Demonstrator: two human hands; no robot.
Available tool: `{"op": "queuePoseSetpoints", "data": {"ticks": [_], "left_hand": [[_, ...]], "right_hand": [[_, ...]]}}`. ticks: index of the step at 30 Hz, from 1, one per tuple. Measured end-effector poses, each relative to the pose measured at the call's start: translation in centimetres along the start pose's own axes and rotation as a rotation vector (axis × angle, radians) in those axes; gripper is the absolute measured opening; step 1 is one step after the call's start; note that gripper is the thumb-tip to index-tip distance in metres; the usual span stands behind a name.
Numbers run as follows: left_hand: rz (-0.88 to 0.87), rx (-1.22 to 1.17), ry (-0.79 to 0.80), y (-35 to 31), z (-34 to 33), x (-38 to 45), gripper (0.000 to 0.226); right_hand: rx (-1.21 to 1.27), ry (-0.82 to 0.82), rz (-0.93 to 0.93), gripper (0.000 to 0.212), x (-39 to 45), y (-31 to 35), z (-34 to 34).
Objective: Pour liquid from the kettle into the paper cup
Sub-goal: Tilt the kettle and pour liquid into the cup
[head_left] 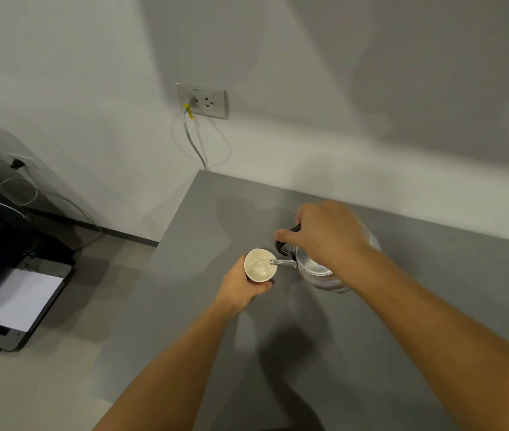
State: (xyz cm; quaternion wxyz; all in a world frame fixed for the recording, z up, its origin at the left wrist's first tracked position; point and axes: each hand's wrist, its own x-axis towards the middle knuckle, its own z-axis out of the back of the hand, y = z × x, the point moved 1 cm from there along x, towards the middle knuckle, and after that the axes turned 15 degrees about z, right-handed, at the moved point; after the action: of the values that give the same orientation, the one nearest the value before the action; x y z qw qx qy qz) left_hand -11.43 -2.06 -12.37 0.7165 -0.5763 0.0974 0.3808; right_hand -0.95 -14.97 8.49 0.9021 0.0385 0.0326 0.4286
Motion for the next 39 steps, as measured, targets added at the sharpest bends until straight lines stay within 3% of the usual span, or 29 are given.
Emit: {"op": "queuePoseSetpoints", "data": {"ticks": [39], "left_hand": [[-0.014,0.040,-0.033,-0.3,0.1,-0.4,0.063]], "right_hand": [[-0.065,-0.007,0.112,0.048,0.6,1.5,0.8]]}}
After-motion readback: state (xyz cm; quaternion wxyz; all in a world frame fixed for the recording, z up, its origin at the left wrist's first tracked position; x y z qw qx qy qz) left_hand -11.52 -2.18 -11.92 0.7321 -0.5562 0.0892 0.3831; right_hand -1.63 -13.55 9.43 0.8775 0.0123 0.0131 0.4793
